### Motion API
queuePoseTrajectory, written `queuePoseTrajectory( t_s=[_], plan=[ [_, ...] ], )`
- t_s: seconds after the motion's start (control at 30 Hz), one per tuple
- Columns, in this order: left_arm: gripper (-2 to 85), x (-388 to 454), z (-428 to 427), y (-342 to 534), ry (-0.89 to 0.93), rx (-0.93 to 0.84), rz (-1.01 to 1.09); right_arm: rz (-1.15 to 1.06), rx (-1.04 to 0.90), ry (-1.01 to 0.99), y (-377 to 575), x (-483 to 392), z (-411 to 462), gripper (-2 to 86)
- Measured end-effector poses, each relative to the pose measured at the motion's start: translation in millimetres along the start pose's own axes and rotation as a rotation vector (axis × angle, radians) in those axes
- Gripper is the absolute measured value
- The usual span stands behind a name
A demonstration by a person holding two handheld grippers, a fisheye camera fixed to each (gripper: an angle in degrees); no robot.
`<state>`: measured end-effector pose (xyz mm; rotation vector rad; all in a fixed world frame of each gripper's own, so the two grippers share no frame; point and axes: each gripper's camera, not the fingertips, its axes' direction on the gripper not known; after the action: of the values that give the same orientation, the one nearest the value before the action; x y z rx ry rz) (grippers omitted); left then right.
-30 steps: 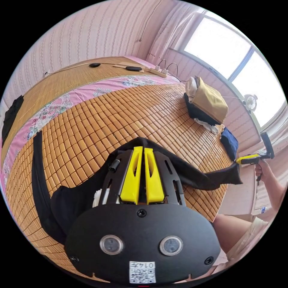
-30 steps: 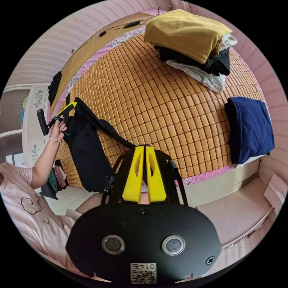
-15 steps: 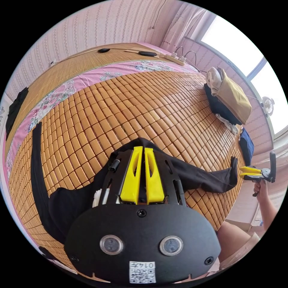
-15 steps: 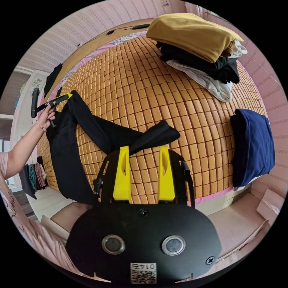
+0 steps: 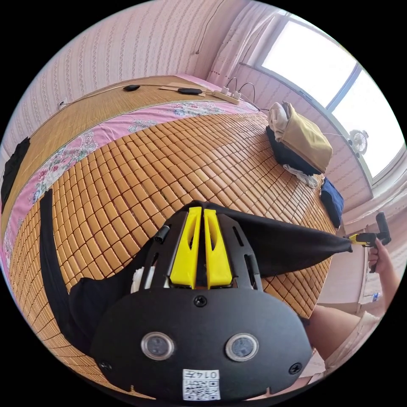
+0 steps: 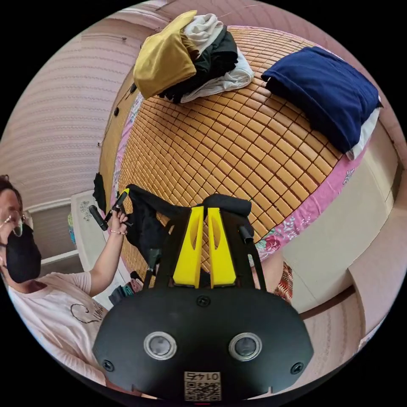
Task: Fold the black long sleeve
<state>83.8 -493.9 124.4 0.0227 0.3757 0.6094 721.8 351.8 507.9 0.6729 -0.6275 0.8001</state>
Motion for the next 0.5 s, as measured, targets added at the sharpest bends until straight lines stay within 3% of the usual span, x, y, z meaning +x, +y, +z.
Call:
queuePoseTrajectory(
  t_s=[0.07,0.13,0.33,0.5],
  plan=[
    [-1.0,2.2,10.1,-4.8,-0.028,-0.016,-0.028,0.017,0.114,-0.007,-13.0,13.3,-5.5,1.1],
    [-0.9,2.1,20.7,-7.9,-0.053,-0.043,-0.058,0.0,0.186,0.118,-29.7,21.6,1.4,1.5],
    [-0.9,5.2,47.3,-15.9,-0.066,-0.118,-0.113,-0.181,0.034,0.453,-48.3,12.3,62.9,8.8],
    [-0.9,13.1,60.8,-20.7,-0.083,-0.152,-0.083,-0.274,0.01,0.577,-45.2,9.4,90.1,5.2]
  ],
)
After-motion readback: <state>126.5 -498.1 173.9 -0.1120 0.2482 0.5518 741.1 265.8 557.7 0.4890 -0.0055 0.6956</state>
